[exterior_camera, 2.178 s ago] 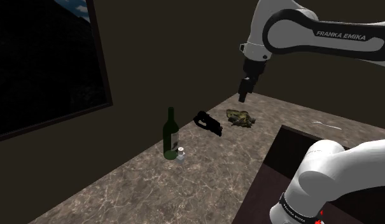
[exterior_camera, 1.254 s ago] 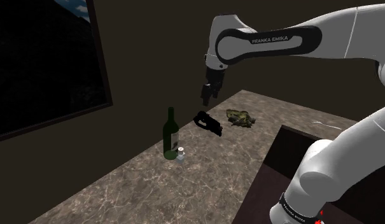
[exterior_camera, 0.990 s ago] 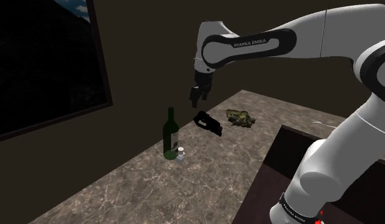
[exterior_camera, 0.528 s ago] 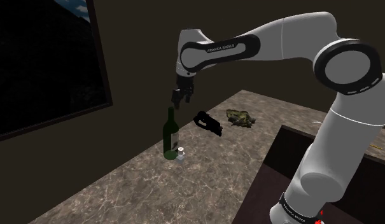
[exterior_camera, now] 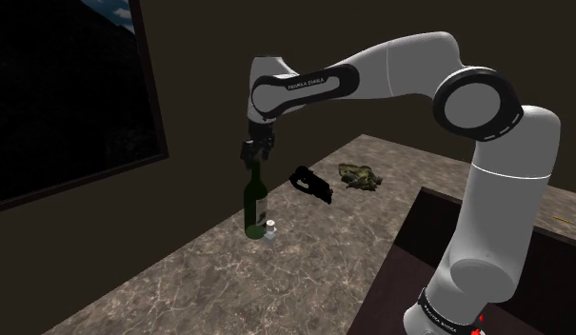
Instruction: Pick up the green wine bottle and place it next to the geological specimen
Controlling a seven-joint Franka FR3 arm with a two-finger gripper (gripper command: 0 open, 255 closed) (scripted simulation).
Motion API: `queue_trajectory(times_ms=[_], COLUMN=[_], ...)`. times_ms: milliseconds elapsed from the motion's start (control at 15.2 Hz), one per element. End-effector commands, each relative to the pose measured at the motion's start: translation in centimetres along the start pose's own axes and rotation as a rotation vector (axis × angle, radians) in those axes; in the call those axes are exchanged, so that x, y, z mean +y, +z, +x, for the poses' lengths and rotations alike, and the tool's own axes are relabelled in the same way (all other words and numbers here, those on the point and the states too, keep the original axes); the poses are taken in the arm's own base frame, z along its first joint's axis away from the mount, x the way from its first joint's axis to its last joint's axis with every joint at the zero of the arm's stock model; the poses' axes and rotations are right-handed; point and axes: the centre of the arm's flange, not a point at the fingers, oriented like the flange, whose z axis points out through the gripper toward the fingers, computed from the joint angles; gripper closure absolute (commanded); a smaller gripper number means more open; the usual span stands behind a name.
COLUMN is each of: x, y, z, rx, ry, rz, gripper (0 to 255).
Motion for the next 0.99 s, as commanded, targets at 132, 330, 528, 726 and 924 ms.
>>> queue_trajectory(times_ms=[132,330,528,726,924], x=[0.0,0.0,0.0,0.0,0.0], y=[2.4,2.4,2.4,2.4,2.4], z=[0.1,0.1,0.1,0.1,0.1], rx=[0.0,0.0,0.0,0.0,0.0], ry=[0.0,0.0,0.0,0.0,0.0], rz=[0.0,0.0,0.0,0.0,0.0], gripper=[0,0,0,255,255])
